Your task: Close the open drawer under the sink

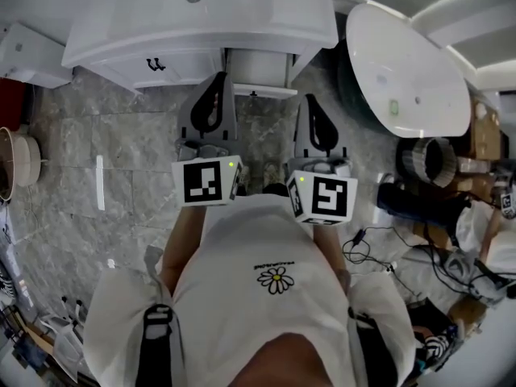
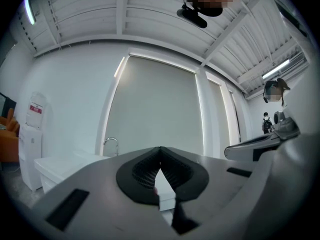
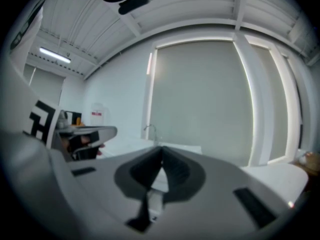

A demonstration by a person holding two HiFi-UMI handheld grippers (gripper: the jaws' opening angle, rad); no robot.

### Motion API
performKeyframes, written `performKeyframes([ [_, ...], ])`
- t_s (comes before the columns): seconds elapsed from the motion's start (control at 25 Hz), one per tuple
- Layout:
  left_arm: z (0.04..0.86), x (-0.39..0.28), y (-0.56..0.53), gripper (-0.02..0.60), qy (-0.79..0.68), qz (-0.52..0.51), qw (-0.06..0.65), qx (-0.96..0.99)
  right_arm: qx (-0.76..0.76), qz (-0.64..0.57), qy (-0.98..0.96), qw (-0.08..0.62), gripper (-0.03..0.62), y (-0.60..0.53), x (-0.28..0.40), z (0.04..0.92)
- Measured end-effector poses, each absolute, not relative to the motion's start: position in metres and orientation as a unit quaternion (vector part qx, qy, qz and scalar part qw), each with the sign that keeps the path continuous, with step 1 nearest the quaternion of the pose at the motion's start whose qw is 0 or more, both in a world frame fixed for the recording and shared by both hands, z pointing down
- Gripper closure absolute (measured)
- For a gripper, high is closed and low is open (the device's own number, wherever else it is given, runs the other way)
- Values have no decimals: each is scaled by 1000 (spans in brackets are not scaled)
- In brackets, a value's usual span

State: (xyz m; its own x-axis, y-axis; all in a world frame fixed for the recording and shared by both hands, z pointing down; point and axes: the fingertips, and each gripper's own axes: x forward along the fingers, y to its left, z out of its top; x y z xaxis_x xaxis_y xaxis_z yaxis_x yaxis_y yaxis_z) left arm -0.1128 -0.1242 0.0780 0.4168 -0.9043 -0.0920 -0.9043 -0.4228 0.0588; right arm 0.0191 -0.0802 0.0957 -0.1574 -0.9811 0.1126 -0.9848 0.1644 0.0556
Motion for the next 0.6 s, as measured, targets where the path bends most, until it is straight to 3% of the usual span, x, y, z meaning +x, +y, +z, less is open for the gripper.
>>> performKeyframes([
  [0.32,66,-106,-130,561,-567,-56,-24,821,642,-16,-766,36,565,-91,40,77],
  [0.6,98,-76,-137,561,-547,-35,-21,836,633,6,-773,52,565,-102,55,112],
])
